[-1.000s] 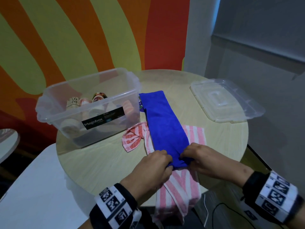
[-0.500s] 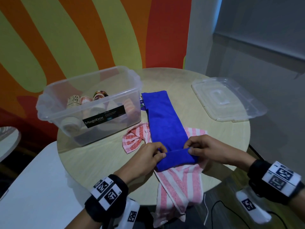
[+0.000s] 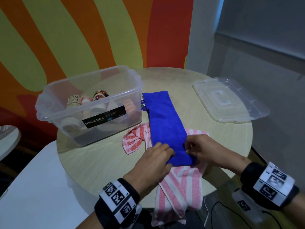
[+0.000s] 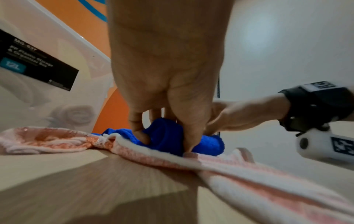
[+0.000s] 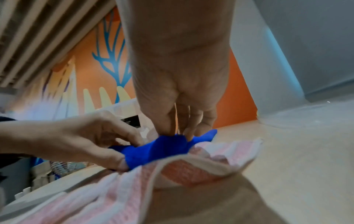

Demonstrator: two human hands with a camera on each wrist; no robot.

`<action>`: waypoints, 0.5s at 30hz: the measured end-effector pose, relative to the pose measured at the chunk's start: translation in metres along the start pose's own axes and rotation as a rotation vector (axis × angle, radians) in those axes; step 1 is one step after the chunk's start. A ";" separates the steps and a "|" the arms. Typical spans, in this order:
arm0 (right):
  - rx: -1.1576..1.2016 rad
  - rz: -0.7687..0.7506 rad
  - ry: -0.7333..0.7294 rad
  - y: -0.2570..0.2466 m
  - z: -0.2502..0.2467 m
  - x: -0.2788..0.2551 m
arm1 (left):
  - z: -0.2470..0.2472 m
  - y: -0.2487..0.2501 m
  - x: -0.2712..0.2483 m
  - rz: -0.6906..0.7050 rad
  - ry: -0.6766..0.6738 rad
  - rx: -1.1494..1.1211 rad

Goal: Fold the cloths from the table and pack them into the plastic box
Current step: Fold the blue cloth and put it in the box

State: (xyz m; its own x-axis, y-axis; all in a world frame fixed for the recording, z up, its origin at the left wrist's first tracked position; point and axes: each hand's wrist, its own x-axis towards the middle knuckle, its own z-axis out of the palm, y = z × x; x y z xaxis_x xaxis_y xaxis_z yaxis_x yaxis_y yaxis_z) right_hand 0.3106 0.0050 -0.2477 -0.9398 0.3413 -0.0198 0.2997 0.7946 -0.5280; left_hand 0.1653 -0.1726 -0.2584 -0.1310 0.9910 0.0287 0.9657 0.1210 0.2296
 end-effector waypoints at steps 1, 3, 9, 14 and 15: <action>-0.011 -0.060 0.041 -0.005 -0.002 0.000 | 0.001 -0.003 0.003 -0.013 0.014 -0.016; 0.001 -0.127 0.003 -0.013 -0.003 -0.001 | 0.002 -0.008 0.008 -0.040 0.030 -0.136; -0.059 -0.100 -0.085 -0.008 0.005 0.015 | -0.013 -0.030 0.016 -0.178 -0.011 -0.390; 0.281 0.061 -0.122 0.003 -0.004 0.029 | -0.023 -0.048 0.018 -0.360 -0.143 -0.394; 0.311 0.077 -0.118 0.005 -0.004 0.030 | -0.027 -0.047 0.019 -0.369 -0.134 -0.305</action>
State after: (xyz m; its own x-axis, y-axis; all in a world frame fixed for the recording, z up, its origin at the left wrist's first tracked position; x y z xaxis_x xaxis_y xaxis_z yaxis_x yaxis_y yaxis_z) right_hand 0.2839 0.0208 -0.2477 -0.9343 0.3192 -0.1586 0.3233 0.5712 -0.7545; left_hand 0.1114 -0.1605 -0.2428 -0.4025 0.8862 -0.2293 0.7481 0.4628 0.4756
